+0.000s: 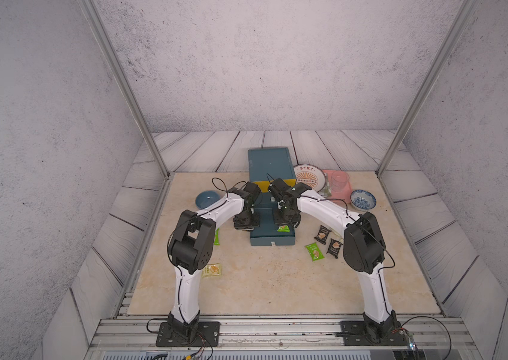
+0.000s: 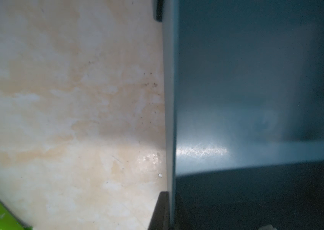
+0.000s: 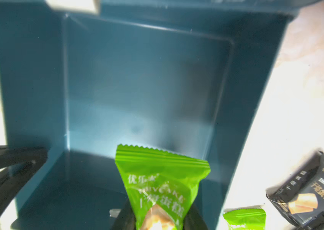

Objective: Take the cookies out of the drawer
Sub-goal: Pick up the cookie from the drawer, then place the cookie at the center of the board.

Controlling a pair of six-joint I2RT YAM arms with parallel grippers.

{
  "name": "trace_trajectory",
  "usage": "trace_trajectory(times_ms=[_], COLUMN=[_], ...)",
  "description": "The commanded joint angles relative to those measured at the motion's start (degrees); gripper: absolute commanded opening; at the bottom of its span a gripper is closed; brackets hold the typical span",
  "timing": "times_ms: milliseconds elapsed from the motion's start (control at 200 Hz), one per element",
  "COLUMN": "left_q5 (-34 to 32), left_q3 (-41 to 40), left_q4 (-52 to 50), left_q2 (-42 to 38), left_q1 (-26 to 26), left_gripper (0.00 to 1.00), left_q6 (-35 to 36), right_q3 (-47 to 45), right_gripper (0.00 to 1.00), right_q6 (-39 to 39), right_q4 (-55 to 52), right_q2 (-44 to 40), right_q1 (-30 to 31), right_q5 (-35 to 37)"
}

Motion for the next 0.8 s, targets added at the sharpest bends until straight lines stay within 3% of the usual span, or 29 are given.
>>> trace_trajectory(times_ms=[0, 320, 520, 696, 796], left_q5=[-0.8, -1.1, -1.2, -1.3, -1.5], left_q3=[0.1, 0.4, 0.7, 0.9, 1.2], left_q4=[0.4, 0.3, 0.1, 0.2, -0.1], left_q2=[3.2, 3.4, 3.5, 3.5, 3.5], left_q1=[0.2, 0.2, 0.2, 0.2, 0.2], left_gripper=[0.0, 0.0, 0.0, 0.0, 0.0], left_q6=[1.3, 1.6, 1.6, 1.7, 1.7], right_q3=[2.3, 2.3, -1.4, -9.6, -9.2], right_gripper=[0.33, 0.33, 0.34, 0.35, 0.35], right_q6=[0.0, 0.1, -0.3, -2.2, -3.0], right_q4=[-2.0, -8.4, -11.5, -4.4, -2.9], right_q2=[-3.6, -10.8, -15.7, -16.7, -12.9], right_q1=[-0.5, -2.0, -6.7, -12.3, -14.6], right_q5=[-0.7, -3.0, -2.5, -1.8, -1.8])
